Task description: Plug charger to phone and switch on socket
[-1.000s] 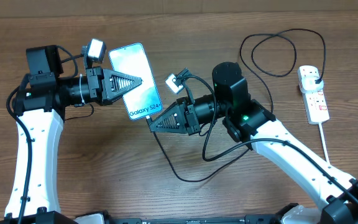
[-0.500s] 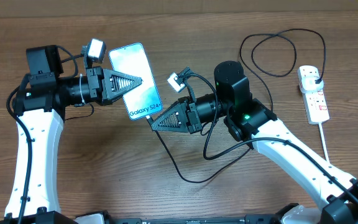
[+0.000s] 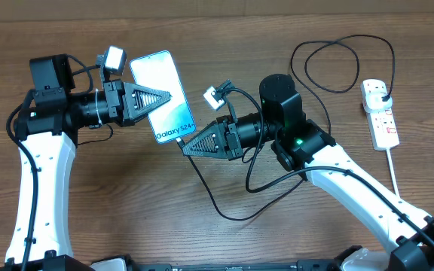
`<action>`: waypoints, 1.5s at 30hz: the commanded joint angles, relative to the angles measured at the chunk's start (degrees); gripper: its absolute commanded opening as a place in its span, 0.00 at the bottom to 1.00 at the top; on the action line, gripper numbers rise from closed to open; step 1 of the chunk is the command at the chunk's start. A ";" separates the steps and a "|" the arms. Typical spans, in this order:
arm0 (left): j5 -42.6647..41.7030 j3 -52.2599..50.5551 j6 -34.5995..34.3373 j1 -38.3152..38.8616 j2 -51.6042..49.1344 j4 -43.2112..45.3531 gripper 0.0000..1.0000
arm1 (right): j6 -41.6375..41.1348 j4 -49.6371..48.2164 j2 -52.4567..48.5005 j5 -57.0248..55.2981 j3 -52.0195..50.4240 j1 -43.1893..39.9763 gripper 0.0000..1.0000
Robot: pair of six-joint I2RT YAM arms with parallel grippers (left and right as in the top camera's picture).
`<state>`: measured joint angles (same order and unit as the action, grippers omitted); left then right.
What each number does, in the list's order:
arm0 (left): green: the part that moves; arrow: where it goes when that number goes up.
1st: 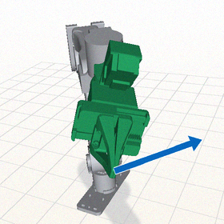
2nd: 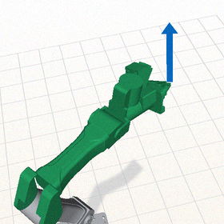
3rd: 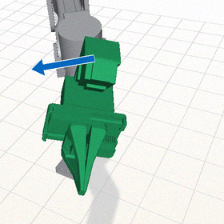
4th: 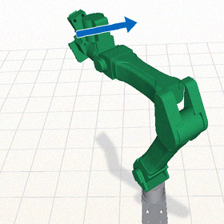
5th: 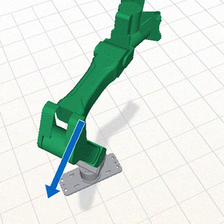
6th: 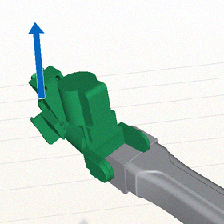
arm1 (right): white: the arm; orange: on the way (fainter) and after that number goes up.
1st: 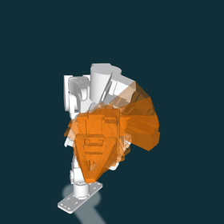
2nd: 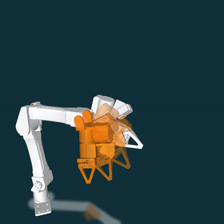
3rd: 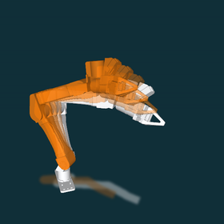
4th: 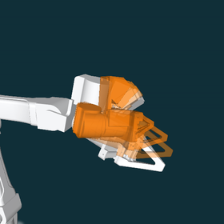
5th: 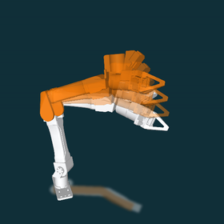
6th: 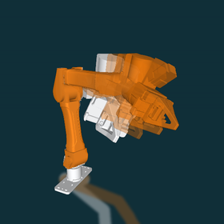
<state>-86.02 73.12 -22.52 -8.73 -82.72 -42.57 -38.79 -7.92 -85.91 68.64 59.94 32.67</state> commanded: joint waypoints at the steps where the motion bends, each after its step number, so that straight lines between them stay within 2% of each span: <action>1: -2.40 1.27 0.68 0.52 1.18 -1.27 0.04 | -0.48 -0.83 0.28 -8.94 0.55 -0.92 0.04; 8: 2.47 1.27 1.99 1.49 1.18 -6.23 0.04 | -0.48 -0.87 0.28 -13.18 0.55 -0.90 0.04; 15: 5.77 1.27 1.97 2.62 1.18 -6.27 0.04 | -1.97 -1.01 0.28 -13.55 0.55 -0.79 0.04; 25: 5.40 1.27 1.95 2.82 1.18 -6.34 0.04 | -2.19 -1.09 0.28 -16.72 0.55 1.03 0.04; 33: 3.85 1.27 2.10 3.63 1.18 -6.67 0.04 | -5.33 -7.23 0.28 -17.66 0.55 0.63 0.04; 38: -0.79 1.27 5.92 4.83 1.18 -6.64 0.04 | -5.40 -7.65 0.28 -18.23 0.55 0.46 0.04; 45: -1.07 1.27 8.63 6.99 1.18 -6.67 0.04 | -6.84 -8.09 0.28 -16.22 0.55 -1.86 0.04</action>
<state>-80.09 75.02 -16.80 -7.75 -82.72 -46.87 -45.01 -12.47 -85.91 61.80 58.41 33.69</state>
